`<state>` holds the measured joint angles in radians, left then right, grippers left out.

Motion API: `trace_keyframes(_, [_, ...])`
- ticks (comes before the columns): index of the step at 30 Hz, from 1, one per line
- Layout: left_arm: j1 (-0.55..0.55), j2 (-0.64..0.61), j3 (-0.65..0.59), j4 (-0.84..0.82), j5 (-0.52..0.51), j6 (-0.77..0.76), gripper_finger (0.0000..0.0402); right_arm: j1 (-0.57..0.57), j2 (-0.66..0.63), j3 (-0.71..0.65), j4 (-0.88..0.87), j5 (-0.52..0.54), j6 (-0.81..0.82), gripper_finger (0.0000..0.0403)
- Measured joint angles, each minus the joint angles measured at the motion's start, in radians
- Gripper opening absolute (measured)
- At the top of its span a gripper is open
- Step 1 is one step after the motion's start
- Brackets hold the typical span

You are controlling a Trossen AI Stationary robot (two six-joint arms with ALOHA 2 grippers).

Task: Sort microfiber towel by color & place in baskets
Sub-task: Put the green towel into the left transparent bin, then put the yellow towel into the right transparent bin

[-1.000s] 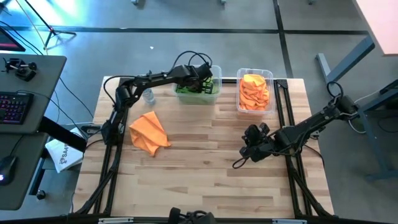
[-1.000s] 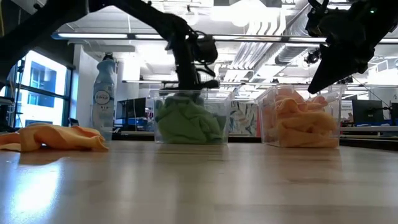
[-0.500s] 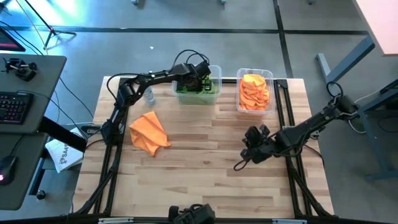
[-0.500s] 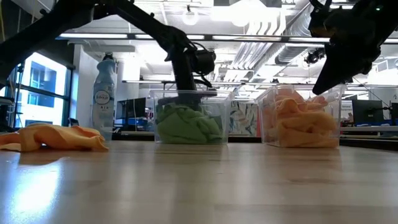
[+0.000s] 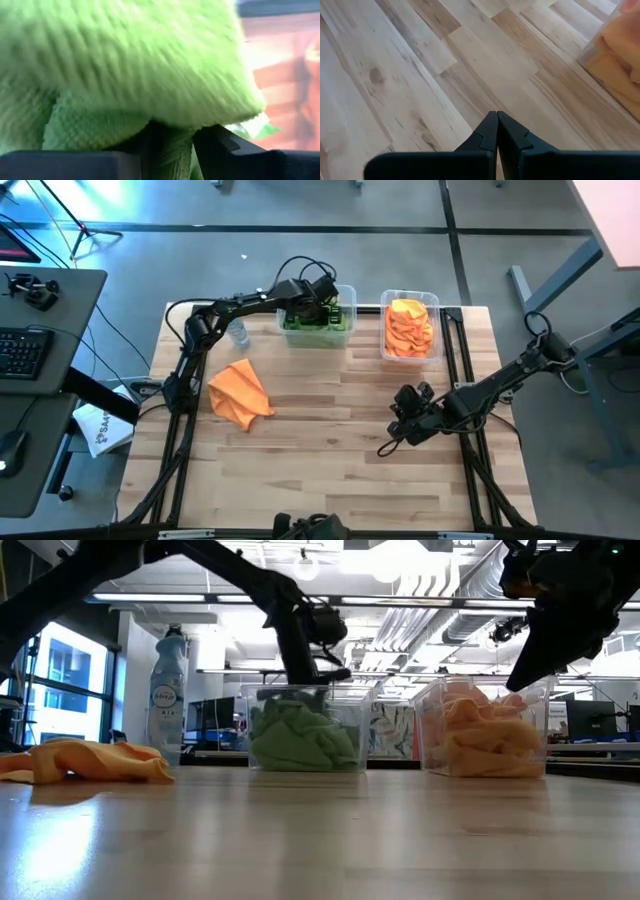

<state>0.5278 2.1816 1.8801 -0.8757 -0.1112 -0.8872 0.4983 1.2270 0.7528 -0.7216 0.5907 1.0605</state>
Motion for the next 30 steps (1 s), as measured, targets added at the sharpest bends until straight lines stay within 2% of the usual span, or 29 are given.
trace_keyframes(9, [-0.025,-0.127,0.000,0.001,-0.010,0.064,0.0111,-0.017,0.000,0.000,0.008,-0.001,0.005,0.0000])
trace_keyframes(13, [-0.039,-0.207,-0.001,-0.002,-0.014,0.149,0.0111,-0.036,0.000,0.000,0.009,0.000,0.004,0.0000])
trace_keyframes(18, [-0.083,-0.312,0.000,-0.024,-0.082,0.245,0.0111,-0.055,0.000,0.000,0.023,0.000,-0.009,0.0000])
trace_keyframes(24, [-0.160,-0.396,0.000,-0.230,-0.104,0.393,0.0111,-0.081,0.000,0.000,0.079,0.000,-0.048,0.0000])
trace_keyframes(28, [-0.259,-0.408,-0.002,-0.387,-0.211,0.420,0.0111,-0.102,0.000,0.000,0.122,0.000,-0.072,0.0000])
trace_keyframes(30, [-0.317,-0.410,-0.024,-0.414,-0.256,0.421,0.0111,-0.113,0.000,0.000,0.151,0.000,-0.089,0.0000])
